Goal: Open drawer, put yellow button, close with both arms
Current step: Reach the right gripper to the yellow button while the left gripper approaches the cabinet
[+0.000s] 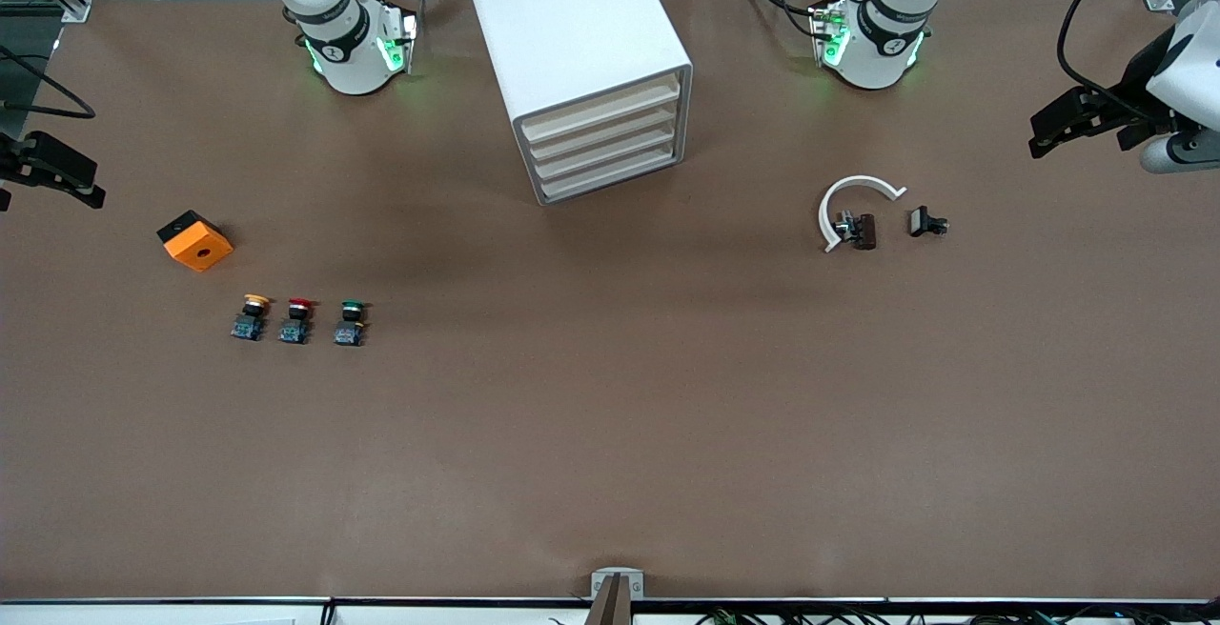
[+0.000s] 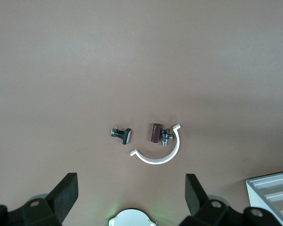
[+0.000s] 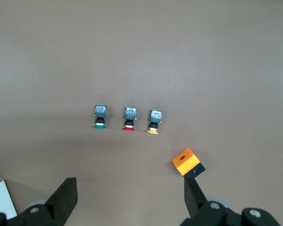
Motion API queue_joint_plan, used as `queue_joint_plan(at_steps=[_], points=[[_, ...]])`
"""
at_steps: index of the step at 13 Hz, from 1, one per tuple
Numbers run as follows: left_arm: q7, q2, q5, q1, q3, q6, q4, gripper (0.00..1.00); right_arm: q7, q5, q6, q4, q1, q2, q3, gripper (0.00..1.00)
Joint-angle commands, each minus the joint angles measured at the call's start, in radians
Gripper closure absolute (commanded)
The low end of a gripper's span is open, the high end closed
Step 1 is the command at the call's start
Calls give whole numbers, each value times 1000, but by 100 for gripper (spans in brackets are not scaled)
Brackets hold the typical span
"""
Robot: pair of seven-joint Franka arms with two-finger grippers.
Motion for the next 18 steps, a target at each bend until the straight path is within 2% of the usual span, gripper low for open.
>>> queue_joint_plan(at_steps=[1, 5, 10, 14, 16, 18], points=[[0, 9, 16, 0, -5, -24, 23, 0, 5, 13, -10, 19, 0, 5, 1, 0], [-3, 14, 15, 6, -2, -24, 30, 0, 5, 13, -12, 19, 3, 5, 1, 0], [7, 124, 16, 6, 1, -16, 43, 0, 2, 12, -16, 5, 21, 16, 1, 0], [-6, 207, 12, -3, -2, -18, 42, 0, -12, -2, -19, 2, 6, 131, -6, 0], [-10, 243, 3, -6, 0, -18, 43, 0, -12, -7, 31, -19, -25, 201, -8, 0], [-24, 299, -13, -9, -3, -8, 43, 0, -13, -30, 182, -126, -52, 224, -6, 0]])
